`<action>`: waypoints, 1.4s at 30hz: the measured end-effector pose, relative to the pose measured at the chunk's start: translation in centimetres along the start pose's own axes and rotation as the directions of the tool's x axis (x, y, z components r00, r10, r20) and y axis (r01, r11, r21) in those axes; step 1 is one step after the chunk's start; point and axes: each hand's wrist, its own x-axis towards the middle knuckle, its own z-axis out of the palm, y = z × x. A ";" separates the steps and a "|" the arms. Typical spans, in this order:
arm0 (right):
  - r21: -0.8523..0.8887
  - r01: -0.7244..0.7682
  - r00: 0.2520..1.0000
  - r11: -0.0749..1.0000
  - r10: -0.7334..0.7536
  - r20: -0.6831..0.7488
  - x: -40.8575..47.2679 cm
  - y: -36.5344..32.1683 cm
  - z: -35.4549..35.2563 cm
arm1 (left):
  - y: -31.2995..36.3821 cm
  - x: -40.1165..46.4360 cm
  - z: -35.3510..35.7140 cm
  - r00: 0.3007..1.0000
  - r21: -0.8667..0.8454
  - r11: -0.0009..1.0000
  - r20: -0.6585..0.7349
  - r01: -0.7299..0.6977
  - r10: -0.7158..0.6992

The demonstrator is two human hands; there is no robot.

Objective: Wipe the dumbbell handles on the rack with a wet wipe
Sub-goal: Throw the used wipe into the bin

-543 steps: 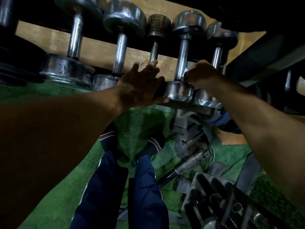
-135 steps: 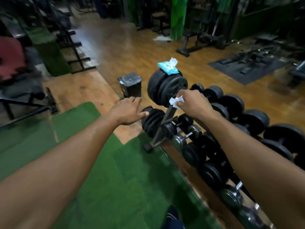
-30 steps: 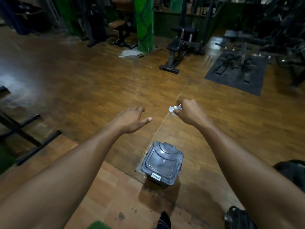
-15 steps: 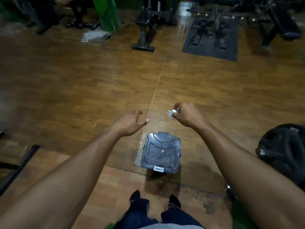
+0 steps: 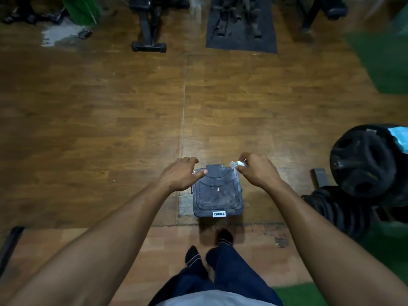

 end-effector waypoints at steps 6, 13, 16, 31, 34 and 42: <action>0.019 -0.053 0.999 0.998 0.053 -0.002 -0.4 -0.5 0.4 | -0.7 0.4 0.2 0.999 0.000 0.999 0.001 -0.050 0.050; 0.026 -0.032 0.999 0.999 0.032 0.010 1.0 -2.0 0.8 | -1.2 0.0 0.6 0.999 -0.025 0.998 -0.020 -0.051 0.051; 0.030 -0.030 0.999 0.999 0.029 0.039 1.6 -2.2 1.8 | -1.3 -0.2 1.5 0.999 -0.074 0.996 -0.005 -0.047 0.046; 0.203 -0.181 0.980 0.962 0.160 0.118 3.6 7.5 17.6 | -5.7 5.9 20.3 0.868 -0.581 0.654 0.413 0.485 -0.276; 0.195 -0.219 0.974 0.956 0.203 0.100 4.0 10.8 22.6 | -7.5 8.6 26.7 0.814 -0.627 0.522 0.495 0.578 -0.305; 0.244 -0.223 0.975 0.944 0.216 0.057 3.7 16.6 31.8 | -10.4 15.2 38.4 0.580 -0.645 0.022 0.671 0.764 -0.461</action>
